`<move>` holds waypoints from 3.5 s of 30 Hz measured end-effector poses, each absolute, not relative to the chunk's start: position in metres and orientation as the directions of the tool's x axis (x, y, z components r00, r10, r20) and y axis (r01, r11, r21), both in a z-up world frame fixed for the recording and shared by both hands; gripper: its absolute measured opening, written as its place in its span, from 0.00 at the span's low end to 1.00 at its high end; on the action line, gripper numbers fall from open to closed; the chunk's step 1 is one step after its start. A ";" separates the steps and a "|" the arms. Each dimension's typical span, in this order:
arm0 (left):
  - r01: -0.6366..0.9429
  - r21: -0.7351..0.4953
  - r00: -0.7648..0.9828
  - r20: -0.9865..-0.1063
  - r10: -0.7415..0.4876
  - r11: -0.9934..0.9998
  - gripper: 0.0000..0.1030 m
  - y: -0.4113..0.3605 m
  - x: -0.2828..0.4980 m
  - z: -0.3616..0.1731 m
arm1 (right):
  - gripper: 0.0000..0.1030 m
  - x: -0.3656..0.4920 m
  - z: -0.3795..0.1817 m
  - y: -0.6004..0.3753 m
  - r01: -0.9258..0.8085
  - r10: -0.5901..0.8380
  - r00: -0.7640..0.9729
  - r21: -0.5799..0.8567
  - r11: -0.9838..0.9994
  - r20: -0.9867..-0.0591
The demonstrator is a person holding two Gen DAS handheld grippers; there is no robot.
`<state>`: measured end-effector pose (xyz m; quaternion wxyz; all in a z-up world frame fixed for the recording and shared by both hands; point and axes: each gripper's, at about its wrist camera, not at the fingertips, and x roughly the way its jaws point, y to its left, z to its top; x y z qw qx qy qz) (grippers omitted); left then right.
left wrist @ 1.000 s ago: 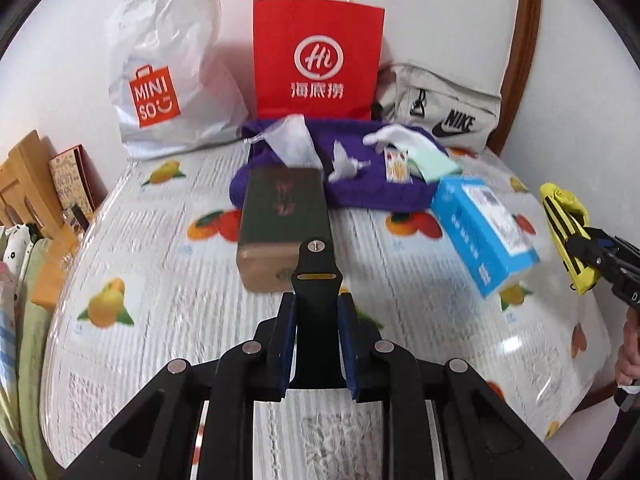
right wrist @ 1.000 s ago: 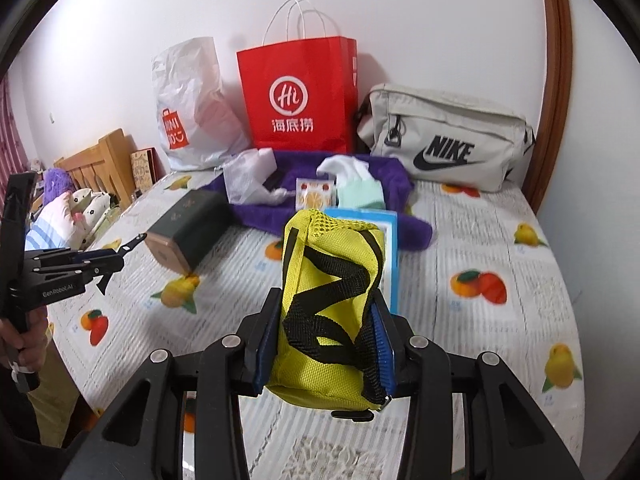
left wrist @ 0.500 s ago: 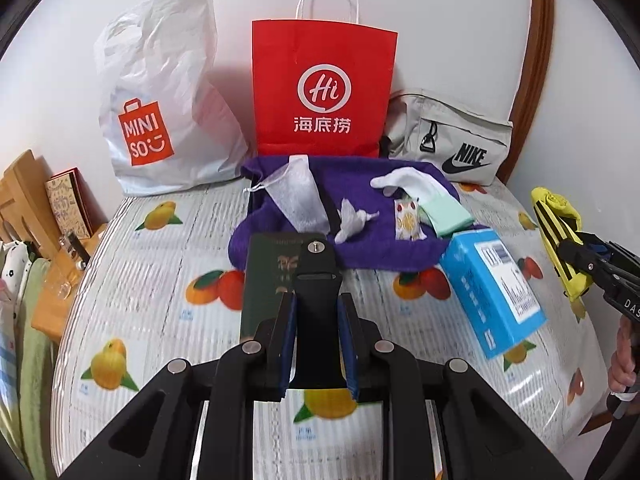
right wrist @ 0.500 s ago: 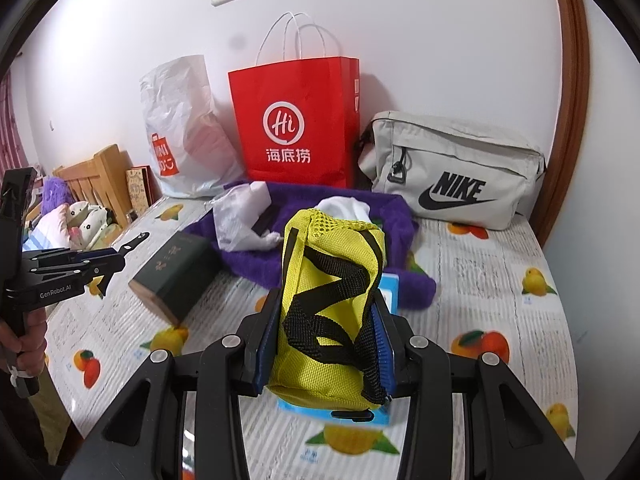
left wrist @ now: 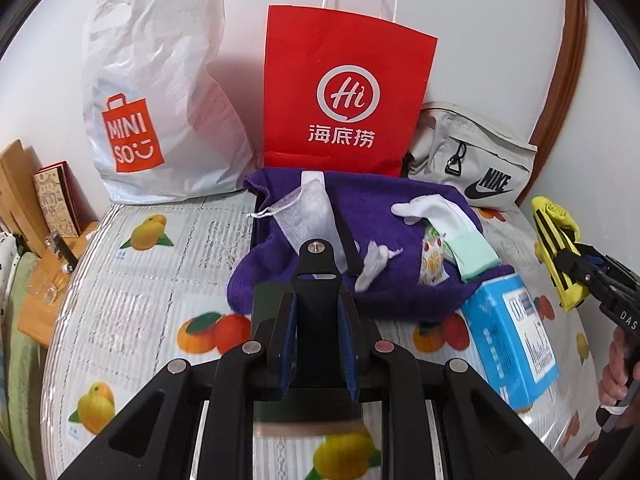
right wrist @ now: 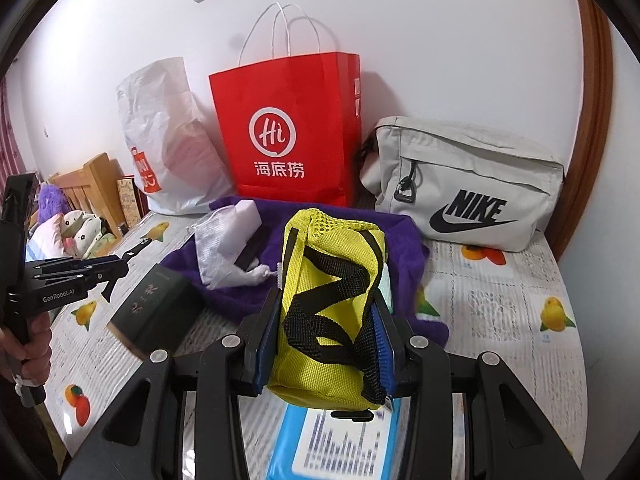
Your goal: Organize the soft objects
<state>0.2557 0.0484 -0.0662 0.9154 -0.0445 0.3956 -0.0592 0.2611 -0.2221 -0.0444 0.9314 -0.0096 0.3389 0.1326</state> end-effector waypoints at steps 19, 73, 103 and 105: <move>0.089 -0.157 0.660 -0.731 -0.176 0.984 0.19 0.032 0.346 -0.076 | 0.41 0.356 -0.064 -0.225 -0.240 0.217 0.719 0.057 0.969 -0.660; 0.037 -0.131 0.630 -0.767 -0.125 0.991 0.84 0.033 0.250 -0.040 | 0.88 0.257 -0.018 -0.240 -0.138 0.187 0.721 0.126 0.982 -0.668; 0.007 -0.035 0.752 -0.659 -0.029 0.999 0.95 -0.001 0.061 -0.013 | 1.00 0.053 -0.008 -0.225 -0.018 0.057 0.773 0.069 0.997 -0.632; 0.000 -0.032 0.753 -0.658 -0.021 0.999 0.95 0.000 0.057 -0.012 | 1.00 0.050 -0.007 -0.224 -0.022 0.057 0.776 0.064 0.998 -0.628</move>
